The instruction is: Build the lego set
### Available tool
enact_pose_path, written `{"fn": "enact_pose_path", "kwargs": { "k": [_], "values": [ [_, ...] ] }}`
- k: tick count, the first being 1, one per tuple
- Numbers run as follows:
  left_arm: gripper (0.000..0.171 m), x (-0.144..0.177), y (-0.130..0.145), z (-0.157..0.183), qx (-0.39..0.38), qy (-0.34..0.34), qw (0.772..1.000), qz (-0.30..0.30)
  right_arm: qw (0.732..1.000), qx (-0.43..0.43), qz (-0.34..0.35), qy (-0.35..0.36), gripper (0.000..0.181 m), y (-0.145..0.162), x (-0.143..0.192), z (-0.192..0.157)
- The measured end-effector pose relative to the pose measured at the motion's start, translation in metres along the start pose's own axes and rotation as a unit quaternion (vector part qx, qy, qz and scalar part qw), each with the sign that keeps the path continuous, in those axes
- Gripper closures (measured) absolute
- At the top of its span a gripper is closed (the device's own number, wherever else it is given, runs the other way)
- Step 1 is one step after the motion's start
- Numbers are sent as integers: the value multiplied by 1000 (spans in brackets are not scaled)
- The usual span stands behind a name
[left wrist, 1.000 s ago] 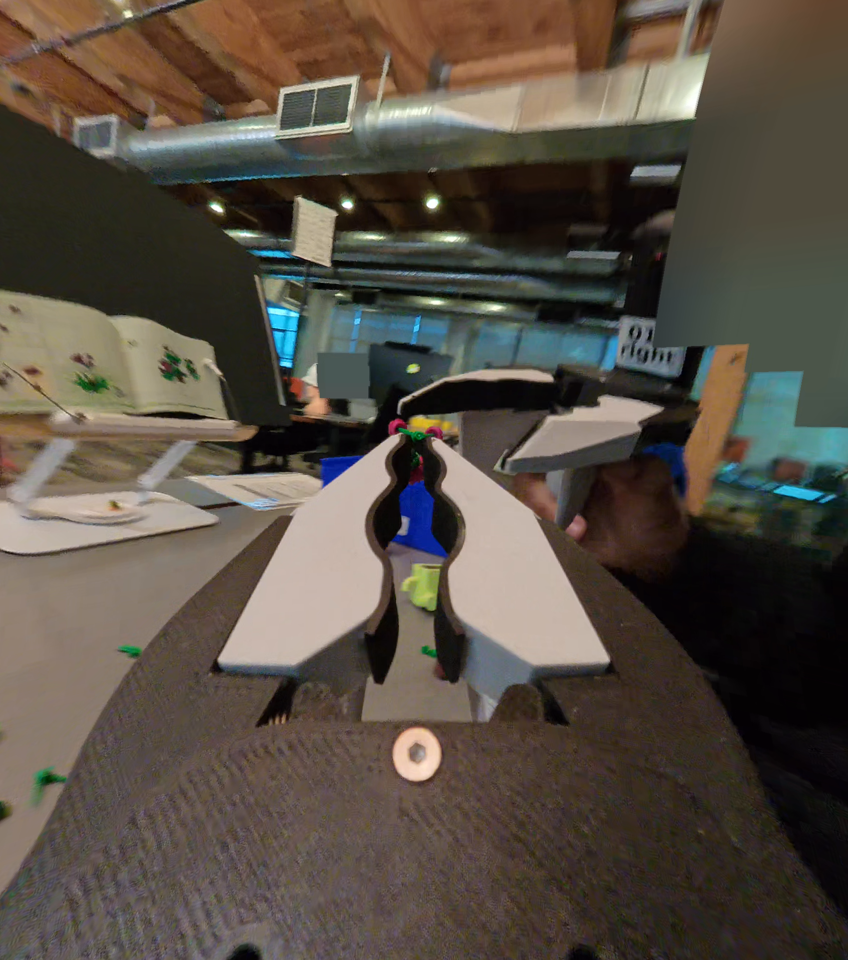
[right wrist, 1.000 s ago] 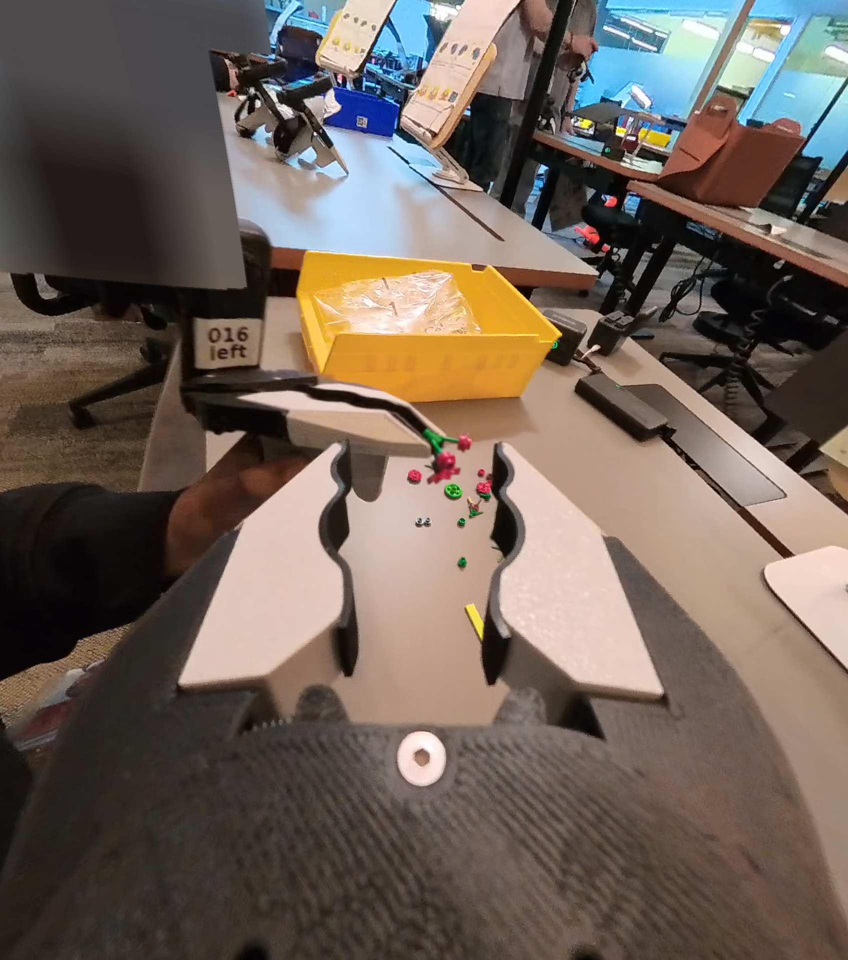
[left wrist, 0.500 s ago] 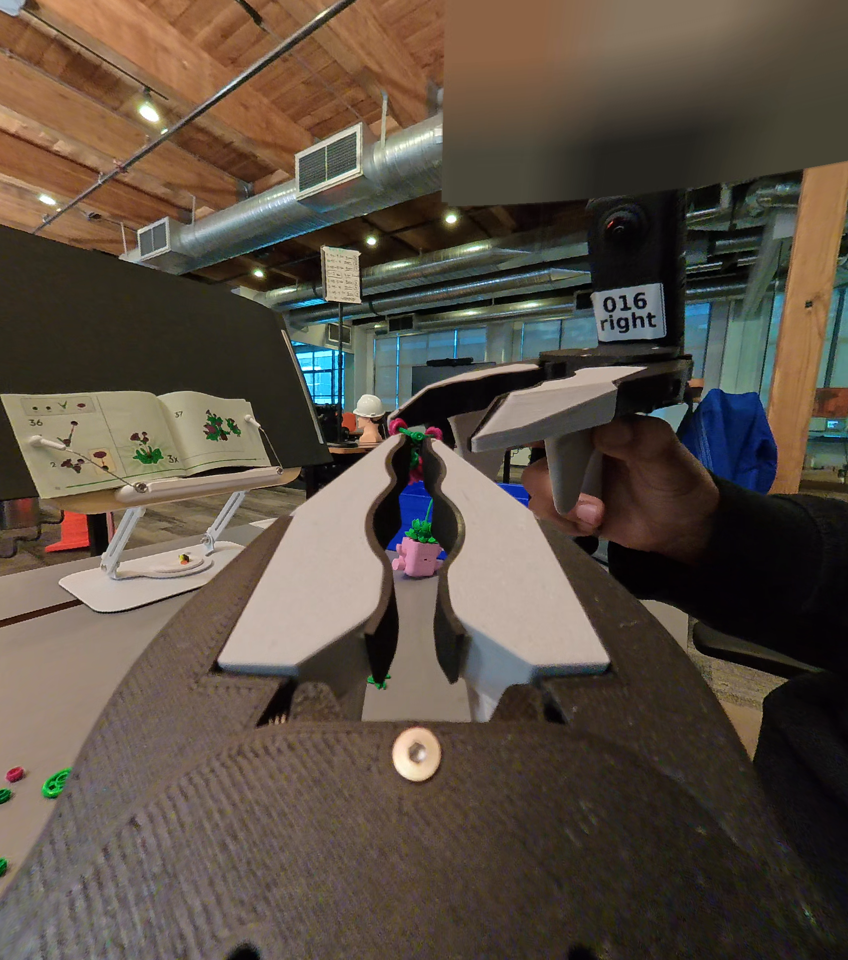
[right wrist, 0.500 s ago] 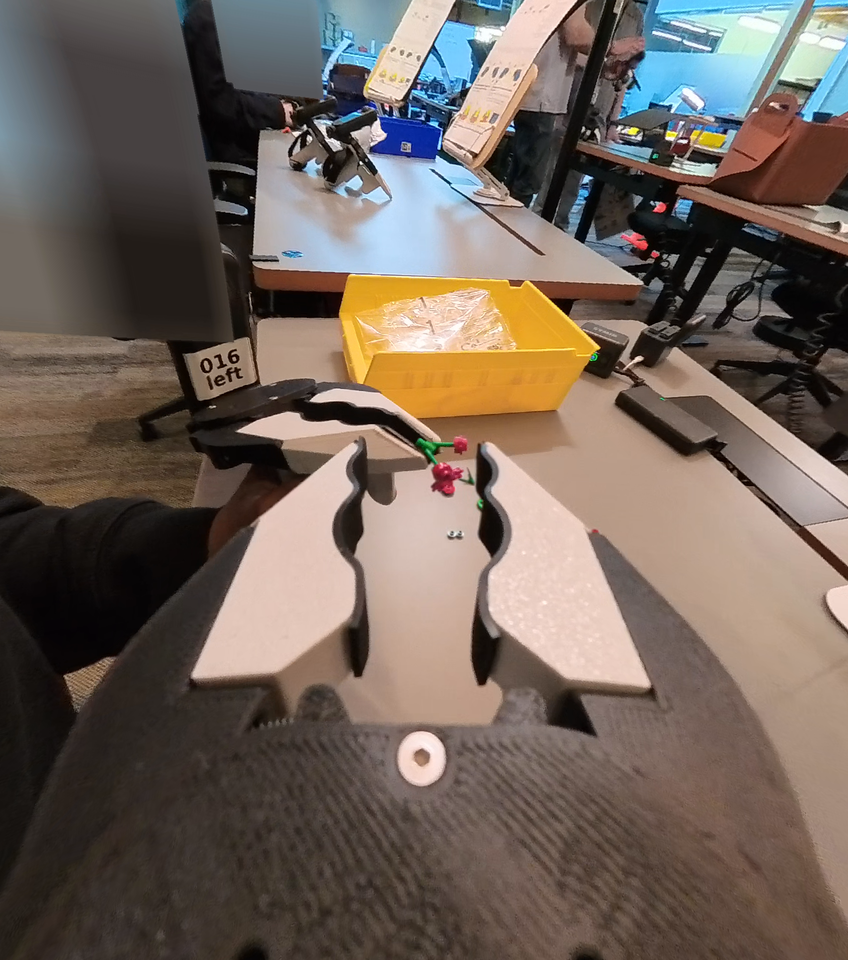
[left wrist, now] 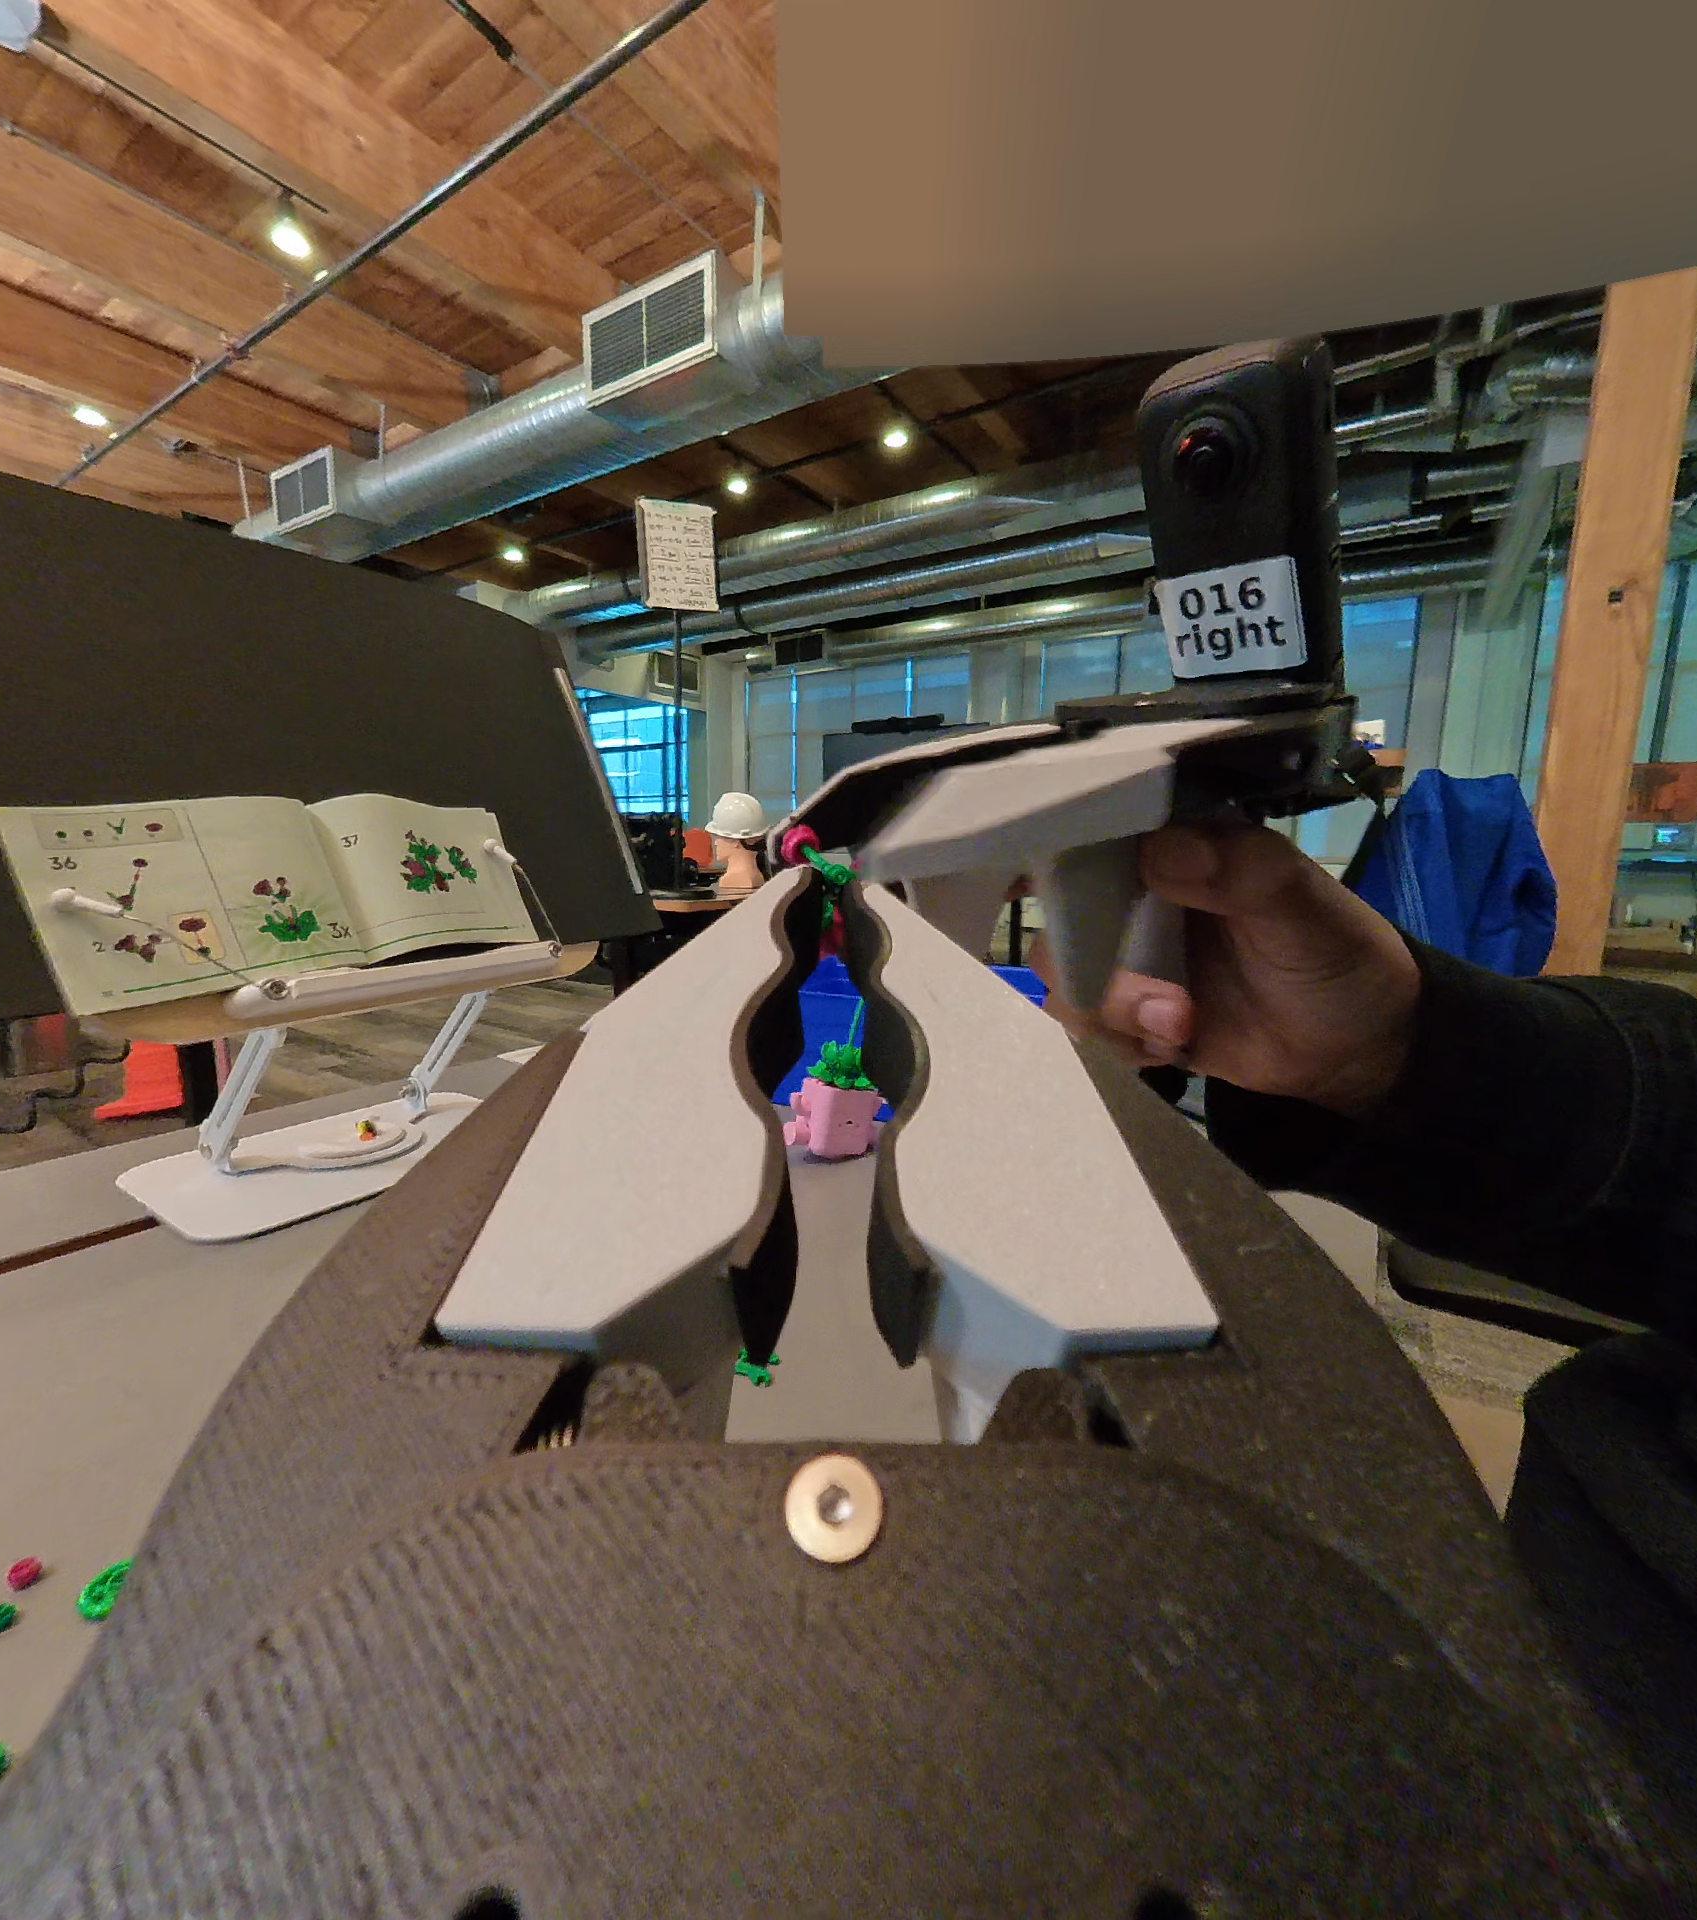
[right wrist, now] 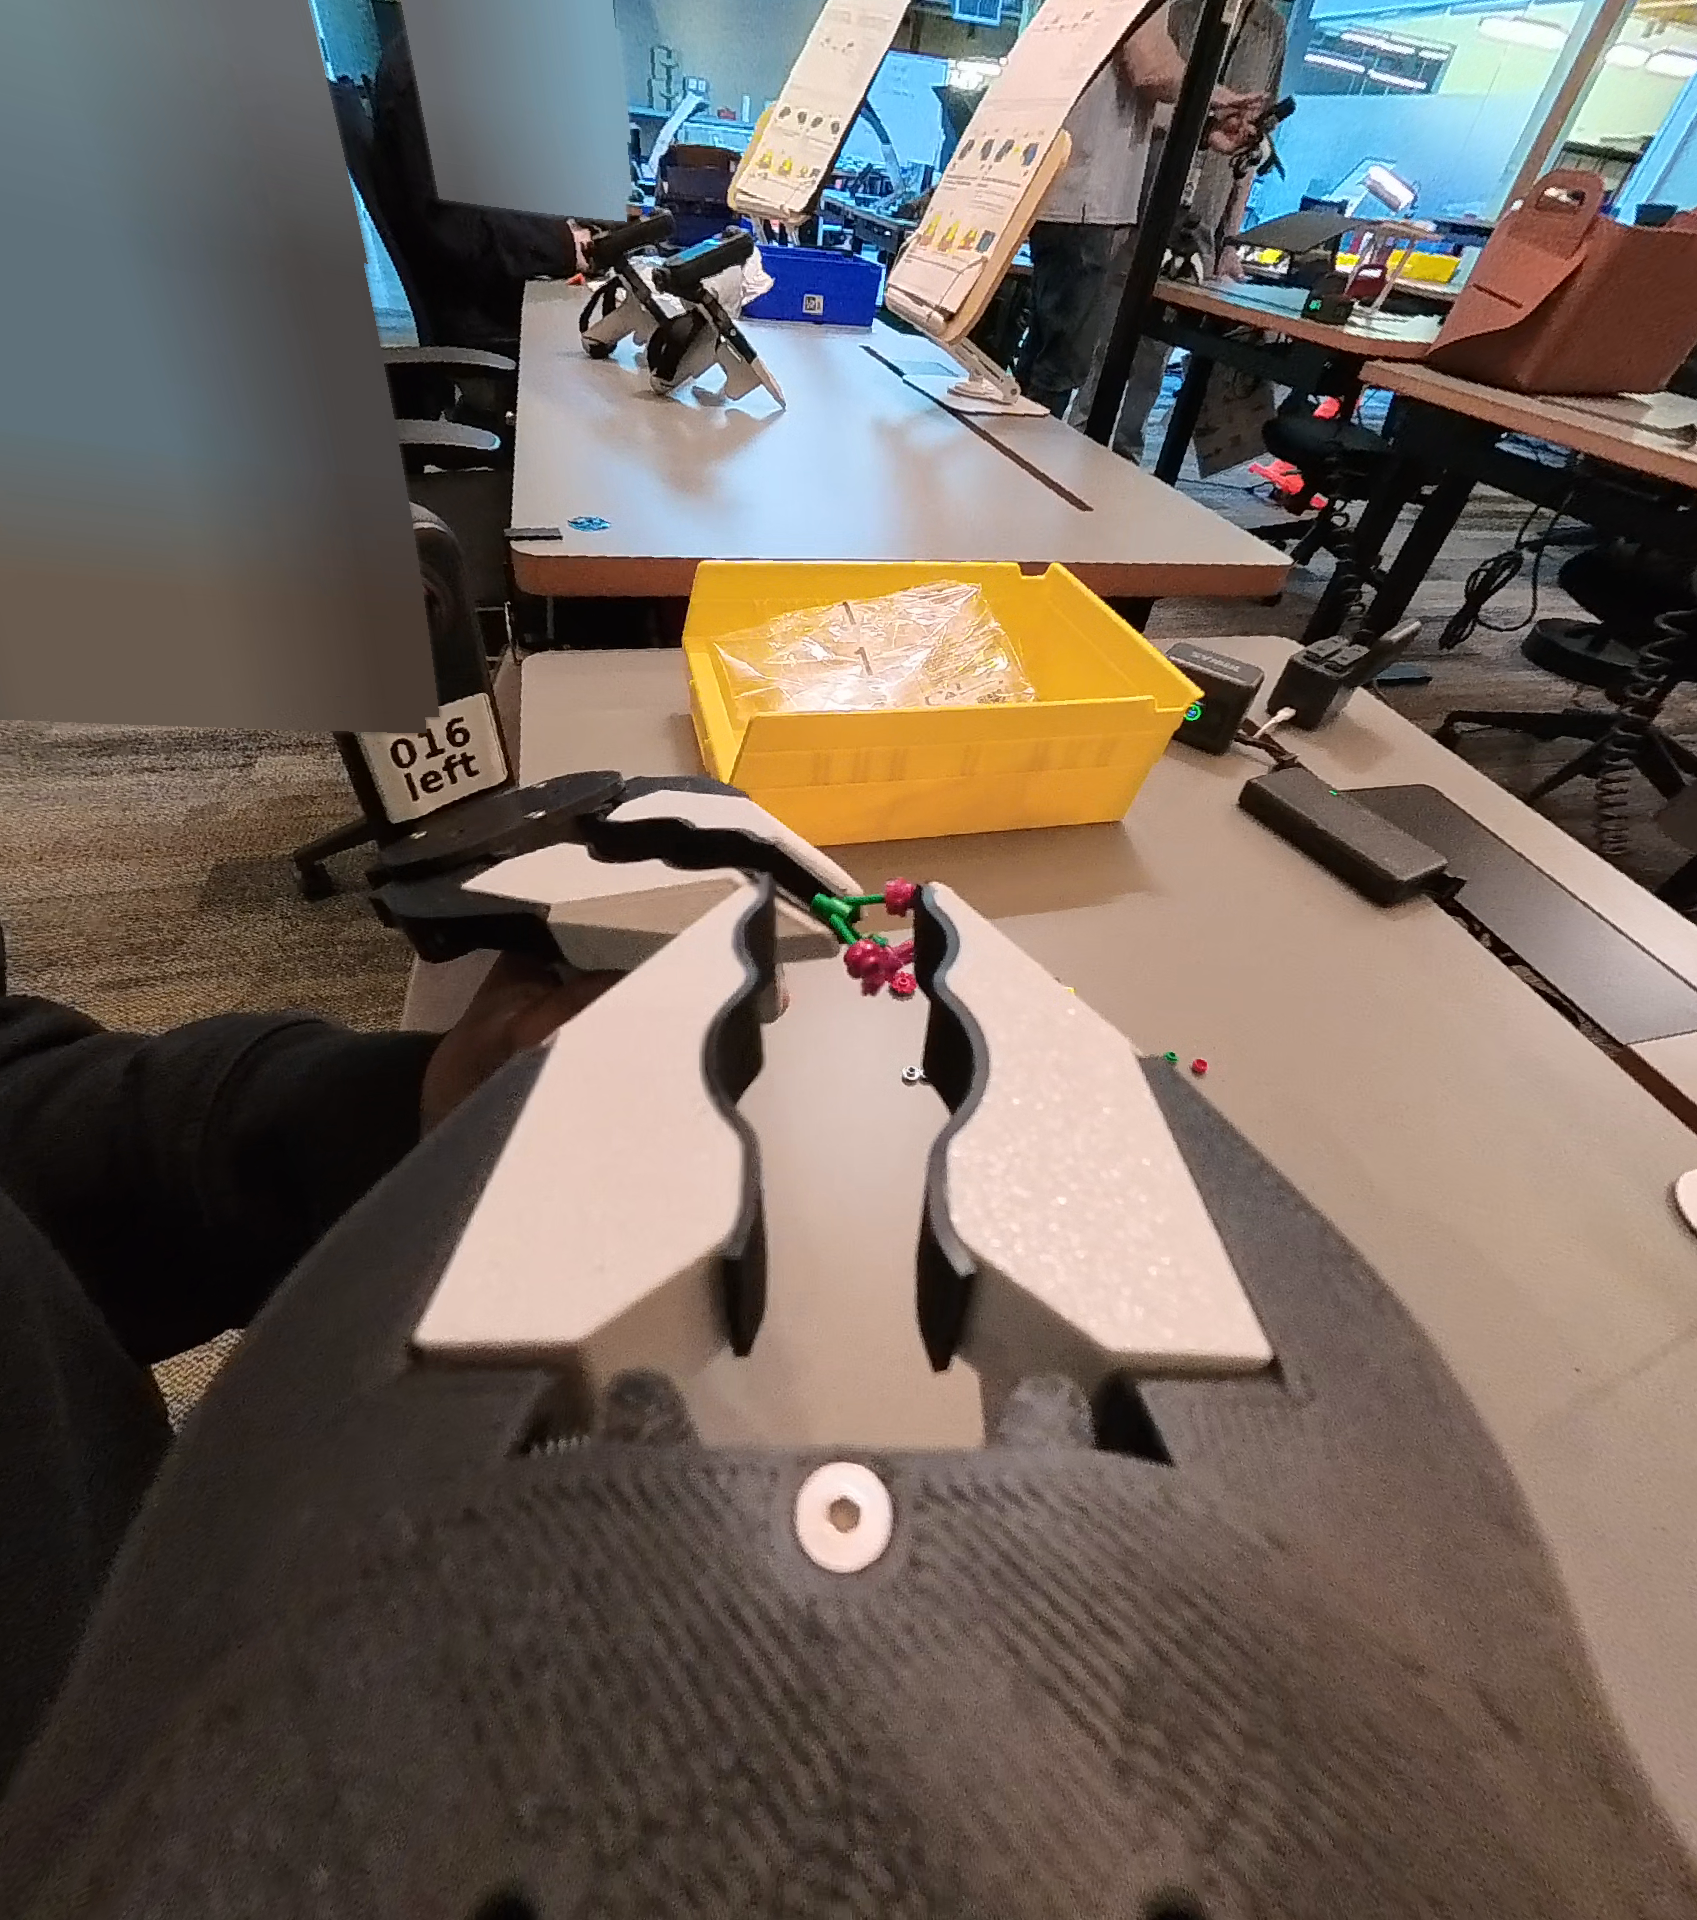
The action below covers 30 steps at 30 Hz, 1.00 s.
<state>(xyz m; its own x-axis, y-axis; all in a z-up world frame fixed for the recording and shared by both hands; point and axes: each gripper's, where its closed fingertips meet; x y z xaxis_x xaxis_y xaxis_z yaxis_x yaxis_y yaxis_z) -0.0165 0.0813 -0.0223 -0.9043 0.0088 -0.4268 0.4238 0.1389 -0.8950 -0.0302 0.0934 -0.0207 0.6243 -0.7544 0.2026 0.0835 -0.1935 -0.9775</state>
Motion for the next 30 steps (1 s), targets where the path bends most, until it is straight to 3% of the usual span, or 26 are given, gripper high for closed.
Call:
{"fn": "enact_pose_path", "kwargs": {
  "k": [1,20,30],
  "values": [
    [170,-1,0,2,-3,2,1000,0,1000,1,3,7,163,-1,1,2],
    [171,-3,0,0,-9,-24,1000,1,1000,9,11,21,164,-2,1,5],
    [171,-3,3,-3,-11,-33,999,-8,992,98,-15,83,165,-1,-1,7]
  ]
}}
Point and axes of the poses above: each gripper's, where its closed fingertips meet, x back along the fingers, y out of its underside, z = x × y across the jaws, and after that the axes turned 9 degrees about -x, right-handed
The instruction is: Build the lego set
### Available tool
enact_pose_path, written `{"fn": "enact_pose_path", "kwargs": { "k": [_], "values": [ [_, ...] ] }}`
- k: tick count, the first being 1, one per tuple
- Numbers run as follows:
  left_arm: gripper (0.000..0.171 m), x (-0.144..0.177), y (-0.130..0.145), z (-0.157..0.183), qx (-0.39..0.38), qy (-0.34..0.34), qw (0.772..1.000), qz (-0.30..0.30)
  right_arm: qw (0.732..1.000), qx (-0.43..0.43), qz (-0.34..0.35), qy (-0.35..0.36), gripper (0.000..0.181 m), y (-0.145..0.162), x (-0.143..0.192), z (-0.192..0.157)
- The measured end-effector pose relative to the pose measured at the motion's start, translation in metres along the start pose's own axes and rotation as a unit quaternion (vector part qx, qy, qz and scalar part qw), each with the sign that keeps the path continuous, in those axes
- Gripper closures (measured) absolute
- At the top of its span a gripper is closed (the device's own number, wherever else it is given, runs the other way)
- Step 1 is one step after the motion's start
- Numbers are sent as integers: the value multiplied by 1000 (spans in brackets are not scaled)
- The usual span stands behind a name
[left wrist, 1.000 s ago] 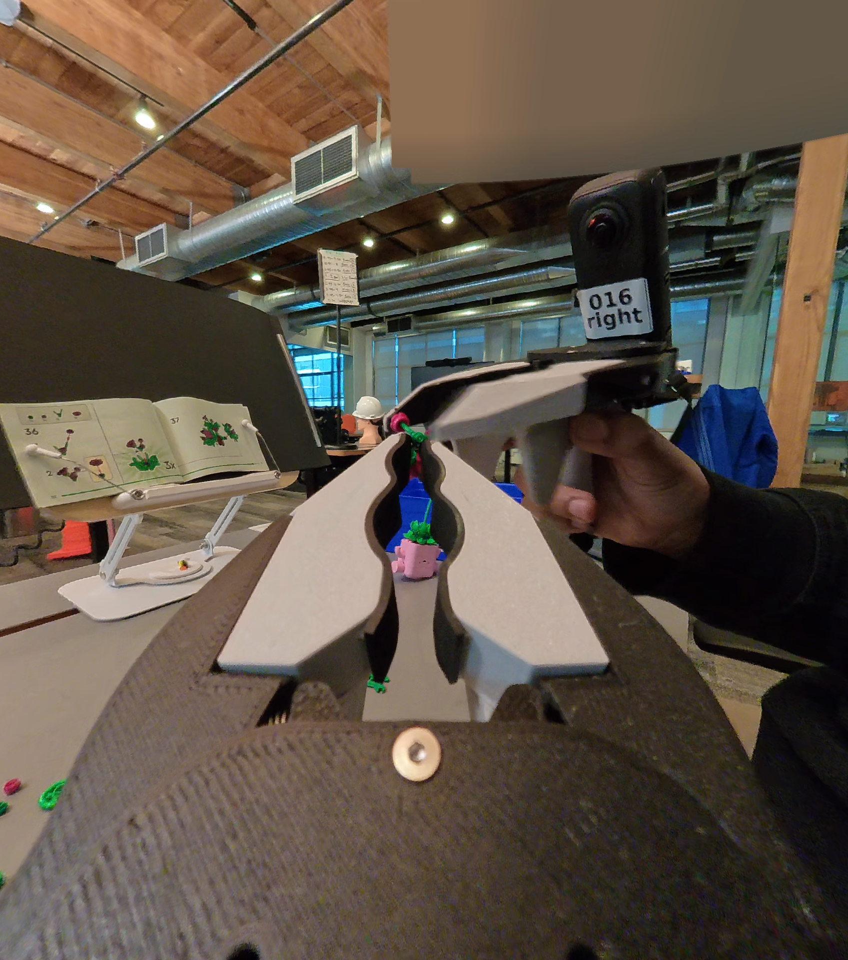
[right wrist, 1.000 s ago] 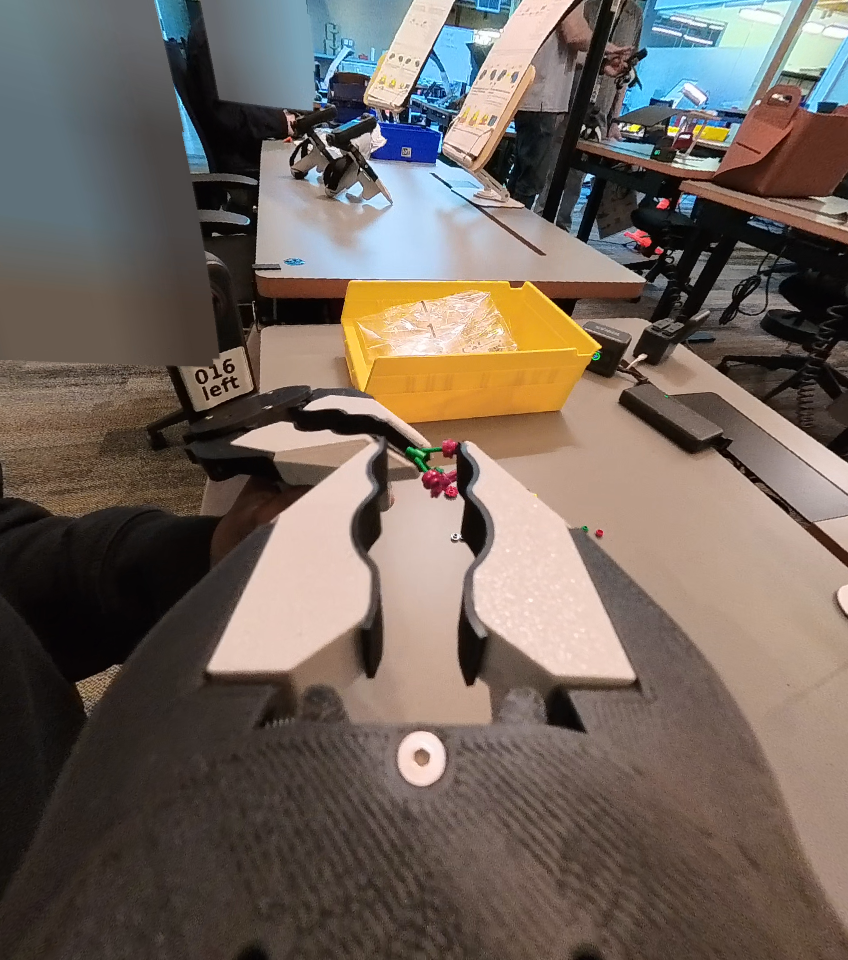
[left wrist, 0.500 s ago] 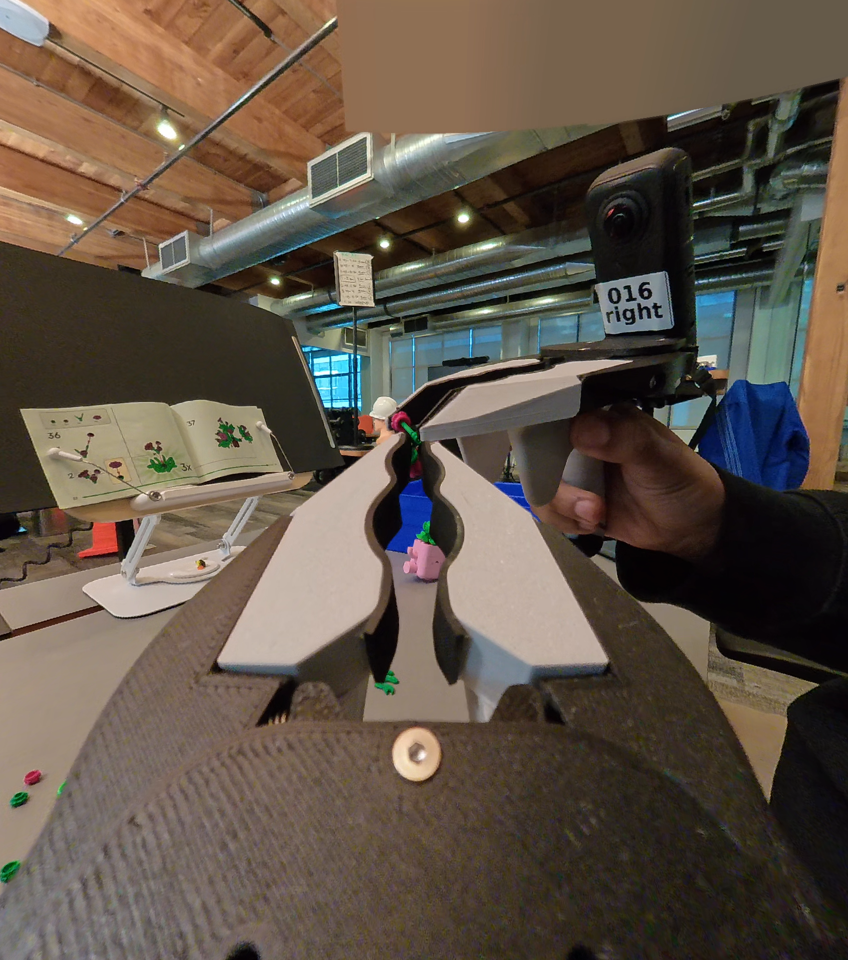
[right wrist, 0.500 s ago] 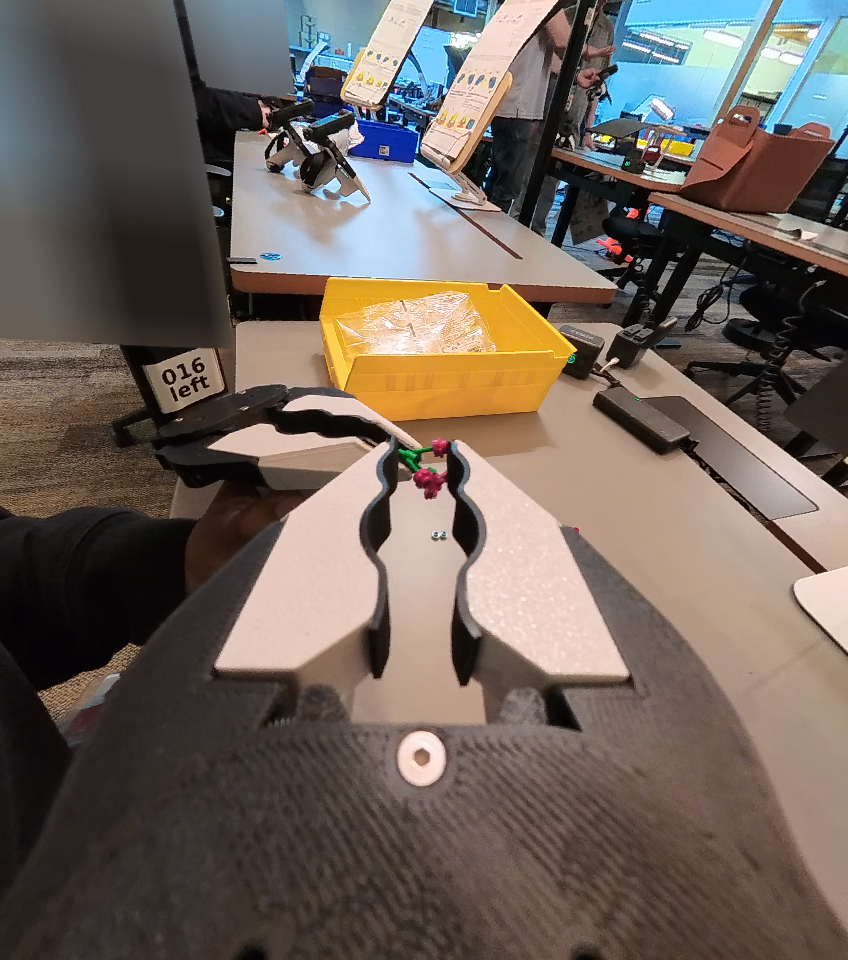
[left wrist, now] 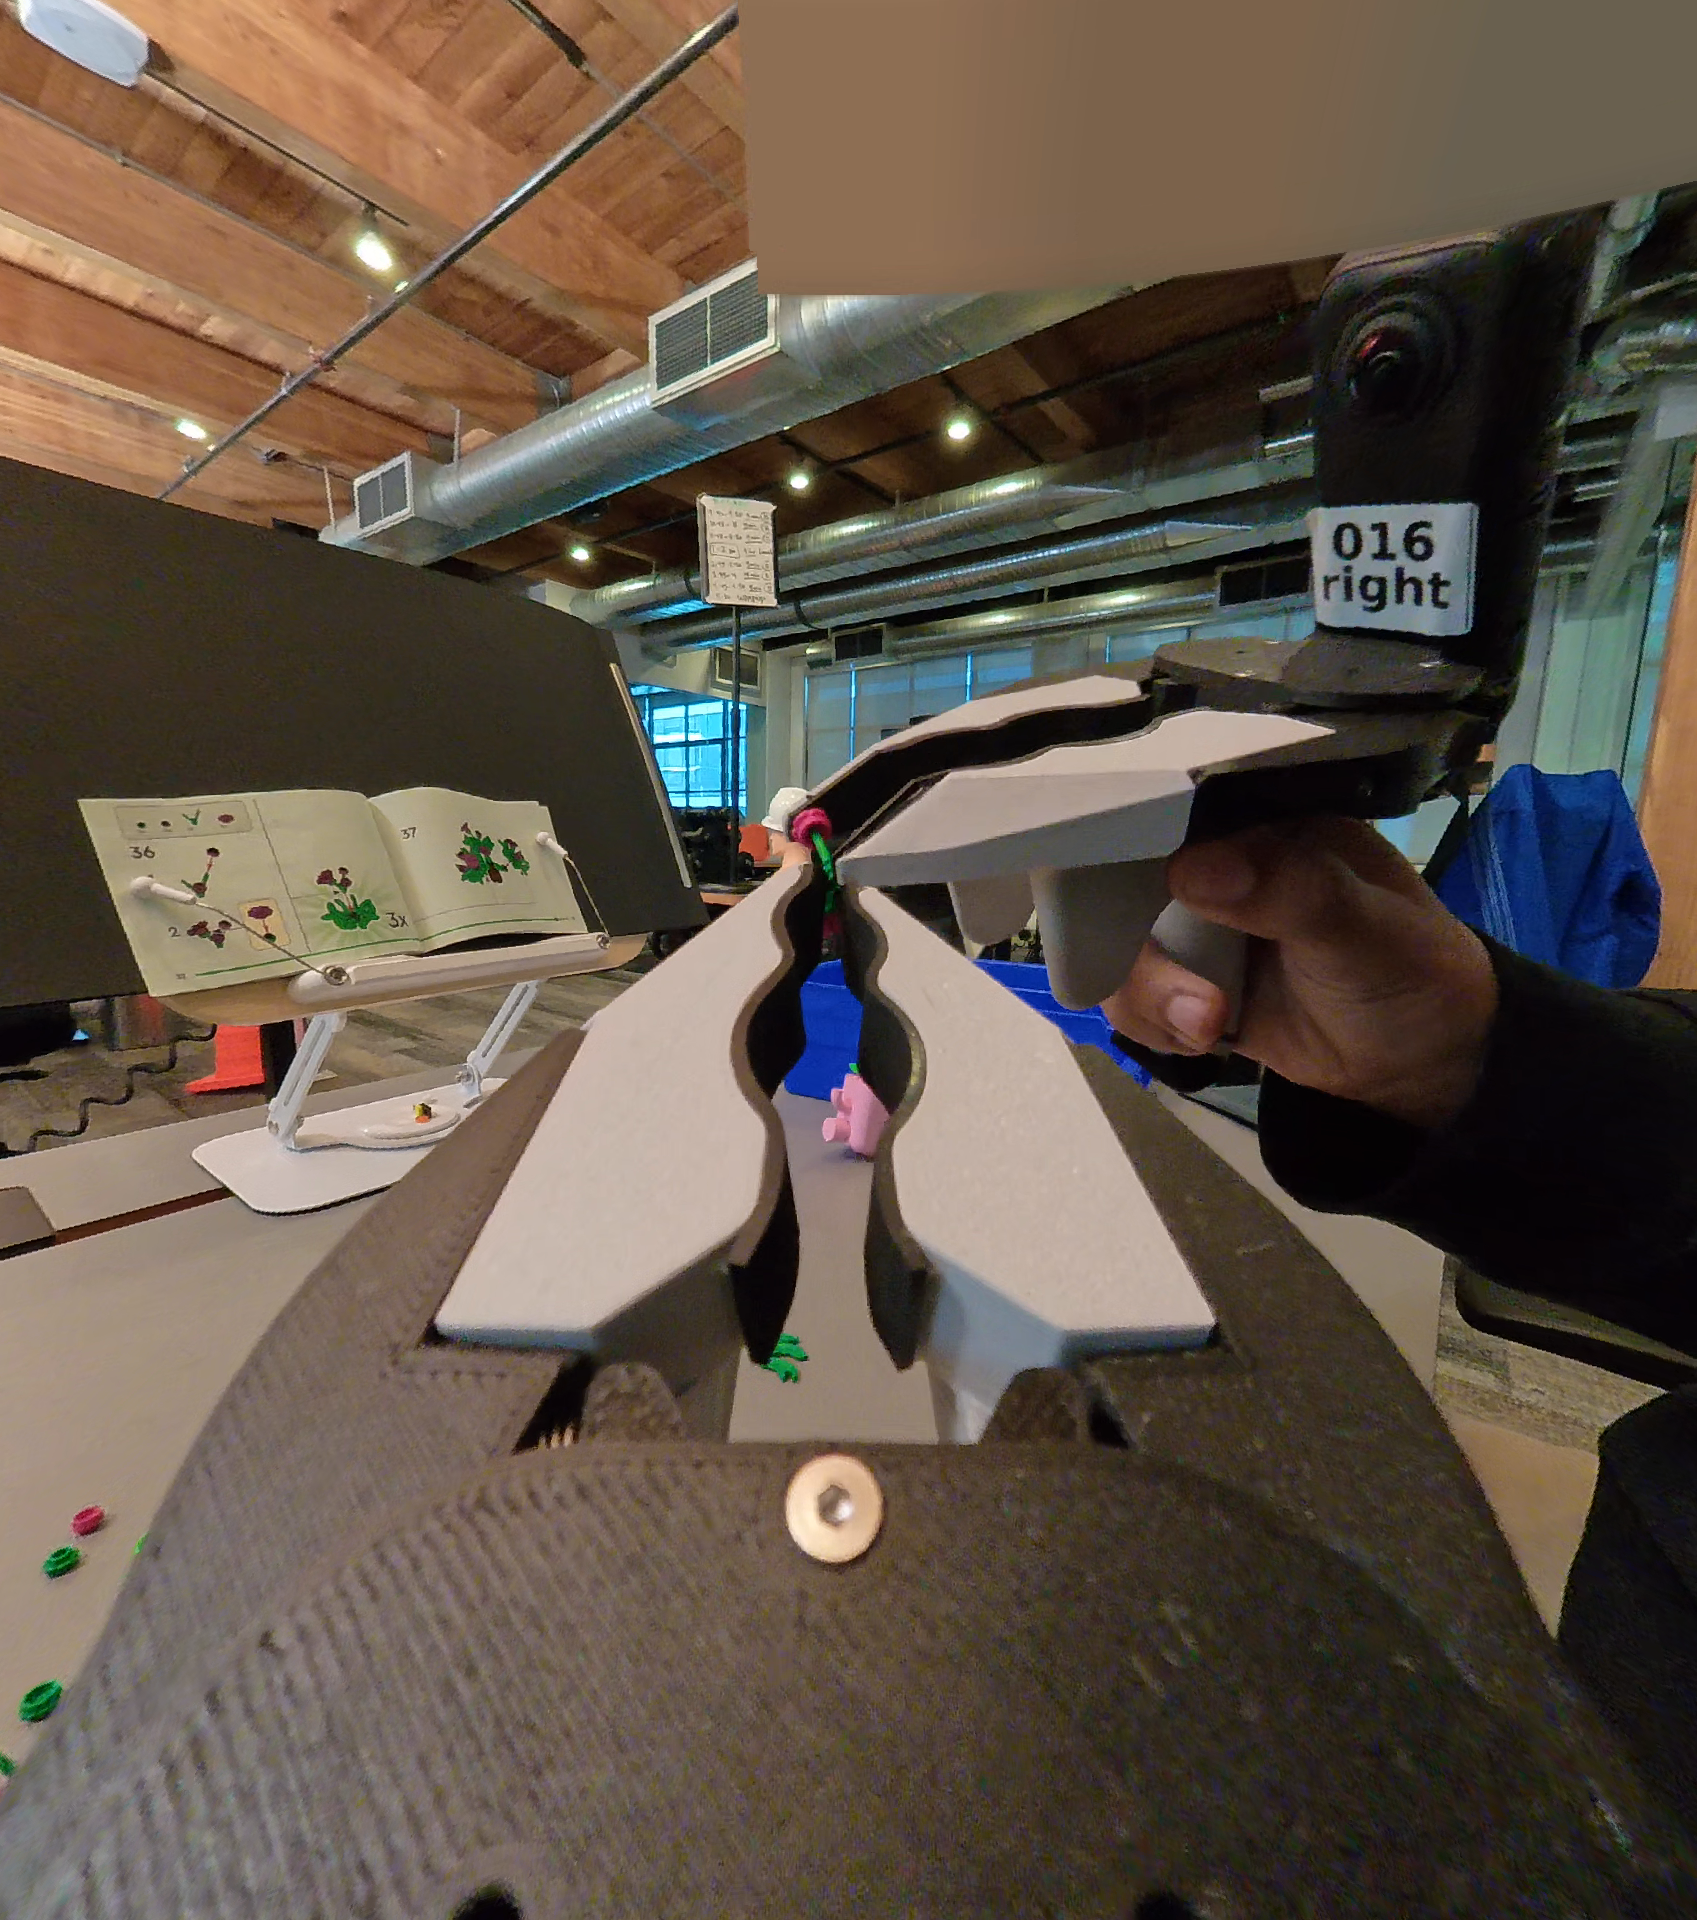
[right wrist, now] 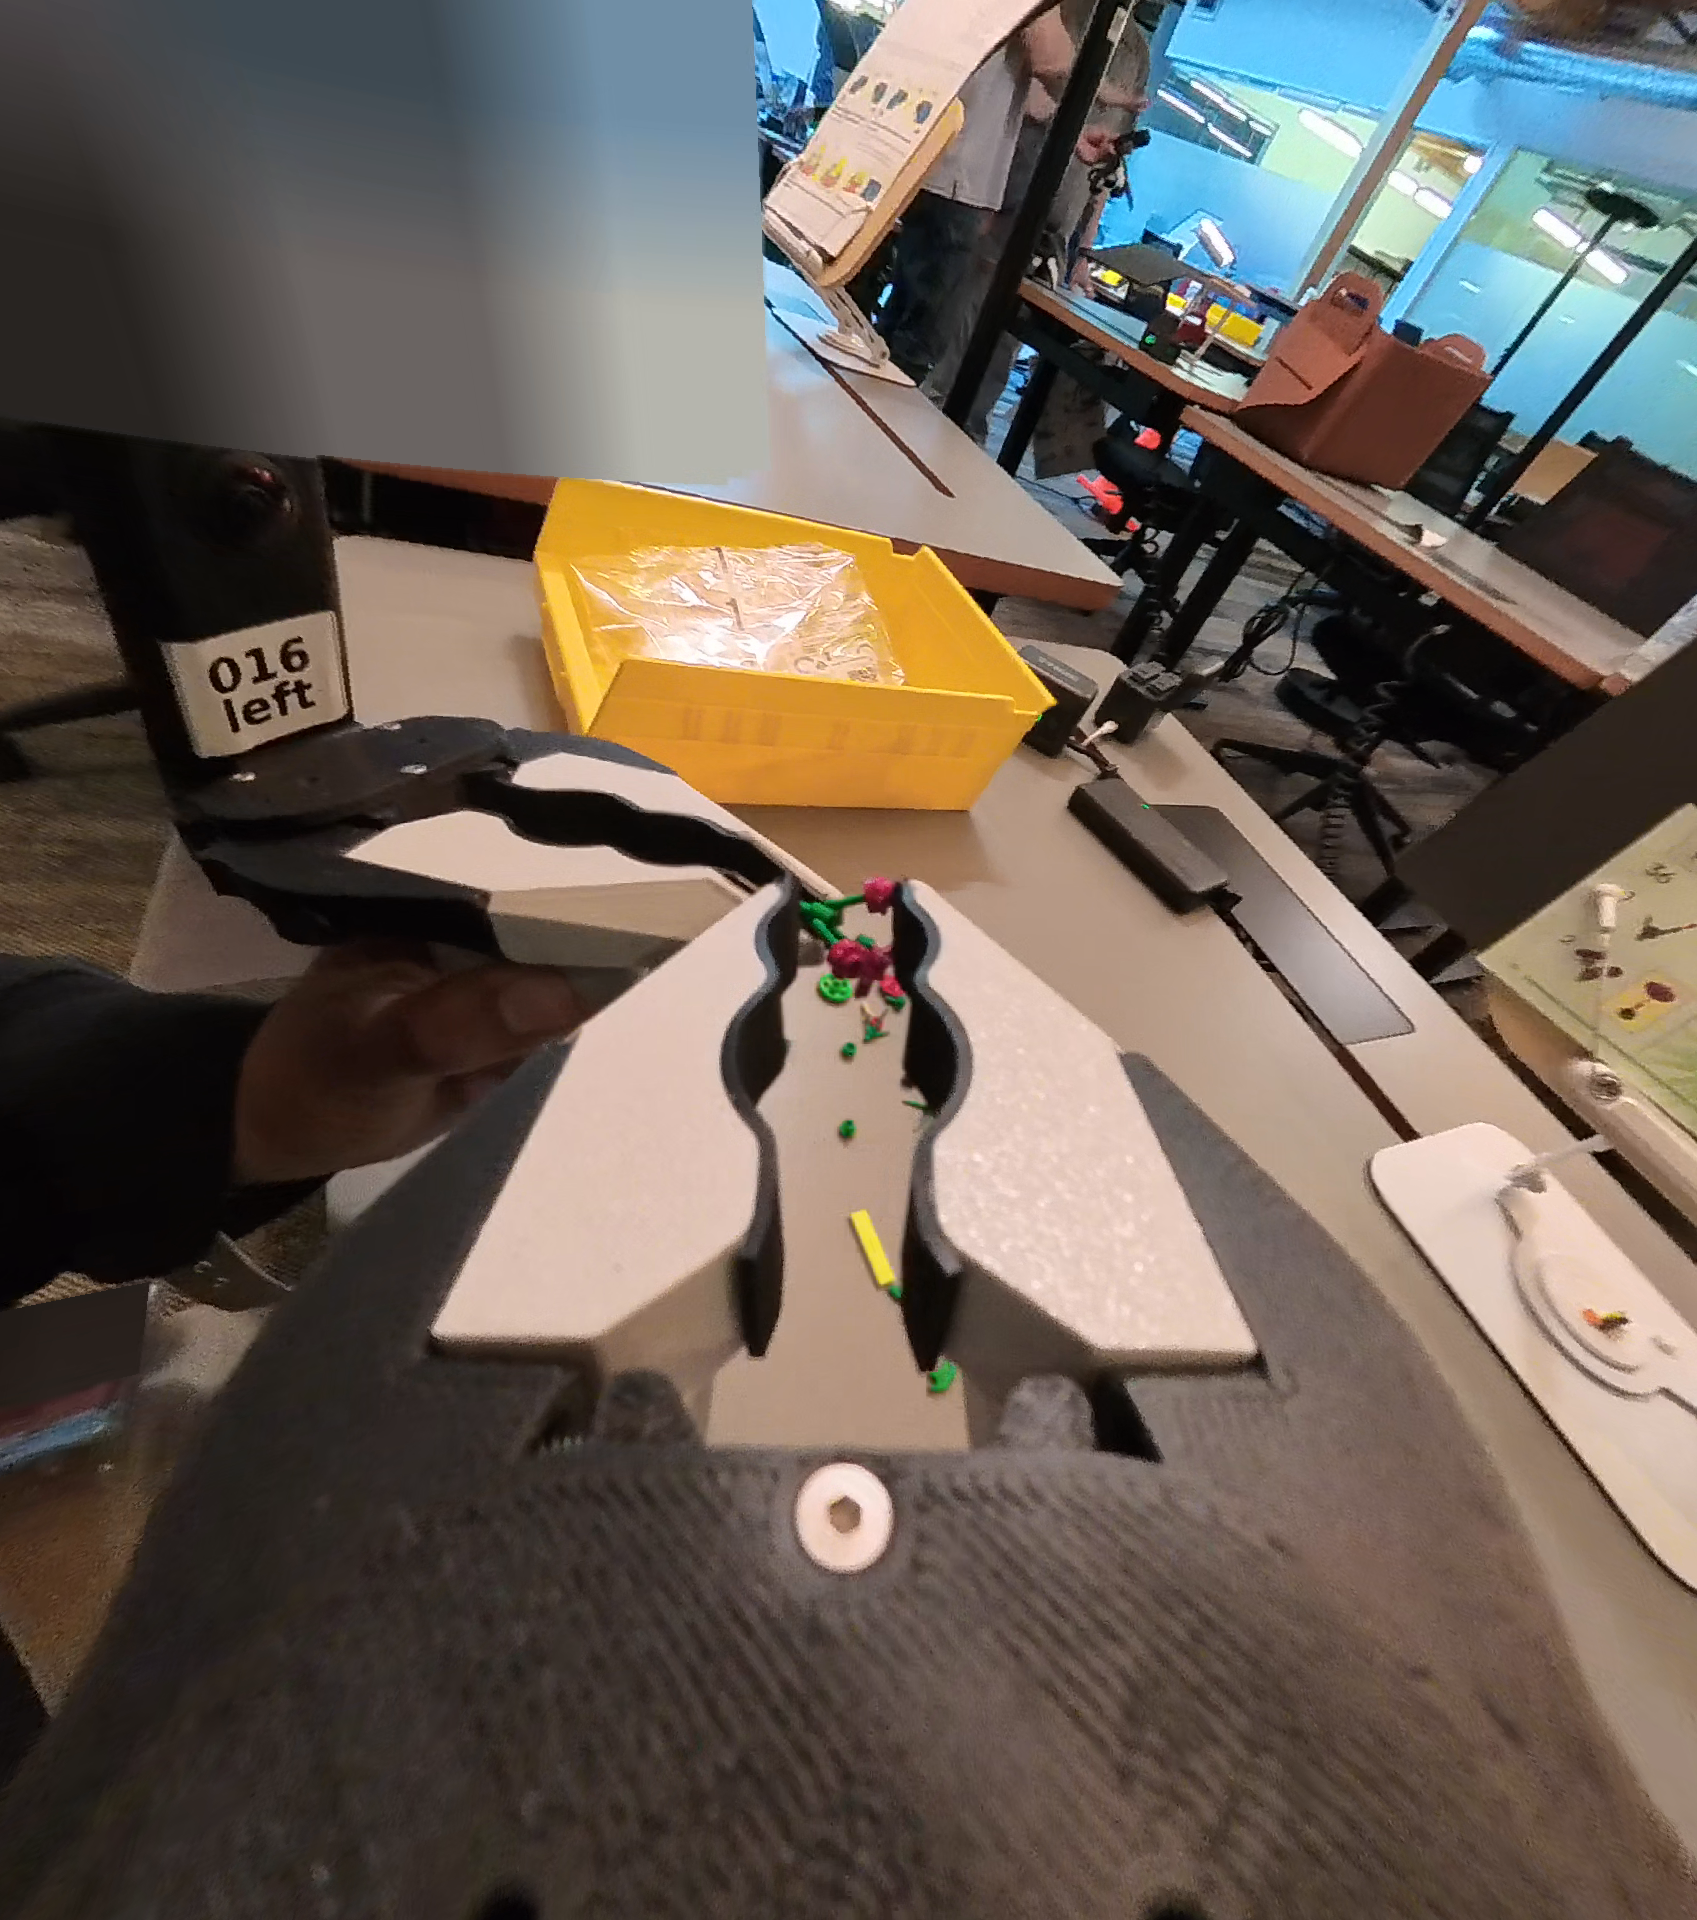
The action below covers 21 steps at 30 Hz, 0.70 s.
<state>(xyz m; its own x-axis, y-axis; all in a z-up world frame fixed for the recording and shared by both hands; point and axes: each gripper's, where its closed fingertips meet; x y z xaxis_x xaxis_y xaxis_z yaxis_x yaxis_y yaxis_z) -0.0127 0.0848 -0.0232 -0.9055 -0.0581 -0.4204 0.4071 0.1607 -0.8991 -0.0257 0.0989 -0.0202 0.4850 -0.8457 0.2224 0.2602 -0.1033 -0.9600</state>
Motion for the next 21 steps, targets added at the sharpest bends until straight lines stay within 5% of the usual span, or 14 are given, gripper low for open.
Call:
{"fn": "enact_pose_path", "kwargs": {
  "k": [14,21],
  "values": [
    [171,-1,0,0,3,1,1000,0,998,56,-8,43,175,-6,4,3],
    [171,4,-2,-11,41,-3,999,16,999,16,23,28,172,-15,17,10]
  ]
}}
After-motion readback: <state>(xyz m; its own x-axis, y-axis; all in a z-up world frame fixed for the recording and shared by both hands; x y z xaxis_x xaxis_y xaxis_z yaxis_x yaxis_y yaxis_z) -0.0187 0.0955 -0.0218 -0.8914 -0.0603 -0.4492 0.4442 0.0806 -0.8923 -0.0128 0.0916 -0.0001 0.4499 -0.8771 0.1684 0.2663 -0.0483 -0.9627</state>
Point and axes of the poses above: each gripper's, where its closed fingertips meet, x back along the fingers, y out of its underside, z = x × y across the jaws, and after that the axes turned 9 degrees about -x, right-handed
